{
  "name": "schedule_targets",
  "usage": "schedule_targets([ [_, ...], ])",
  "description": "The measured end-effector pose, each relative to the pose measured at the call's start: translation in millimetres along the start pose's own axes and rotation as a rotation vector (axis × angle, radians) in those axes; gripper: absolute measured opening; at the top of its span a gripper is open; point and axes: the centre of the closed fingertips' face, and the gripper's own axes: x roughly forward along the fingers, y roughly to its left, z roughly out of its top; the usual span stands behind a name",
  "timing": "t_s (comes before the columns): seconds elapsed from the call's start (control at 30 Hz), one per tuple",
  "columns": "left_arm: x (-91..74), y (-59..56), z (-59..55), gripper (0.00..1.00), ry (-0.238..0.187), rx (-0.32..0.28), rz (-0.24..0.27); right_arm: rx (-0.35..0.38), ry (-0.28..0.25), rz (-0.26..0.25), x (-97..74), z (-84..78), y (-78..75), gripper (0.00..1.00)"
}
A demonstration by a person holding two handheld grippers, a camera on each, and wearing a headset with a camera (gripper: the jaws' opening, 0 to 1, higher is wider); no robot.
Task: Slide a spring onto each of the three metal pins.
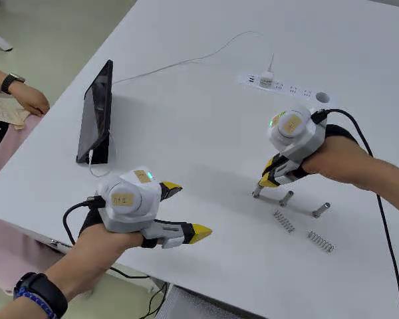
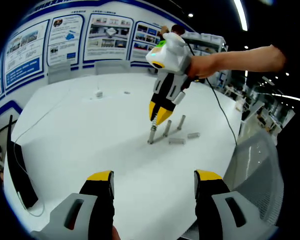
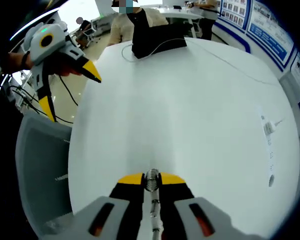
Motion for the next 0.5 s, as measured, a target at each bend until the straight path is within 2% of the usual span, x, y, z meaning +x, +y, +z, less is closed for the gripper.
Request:
schedule_targets([
  [0.27, -0.8, 0.9, -0.7, 0.66, 0.002, 0.001, 0.002, -0.044, 0.023, -0.010, 9.3, 0.6, 2.0, 0.13],
  [0.5, -2.4, 1.9, -1.6, 0.66, 0.004, 0.002, 0.006, -0.047, 0.035, -0.014, 17.0, -1.5, -0.9, 0.13],
])
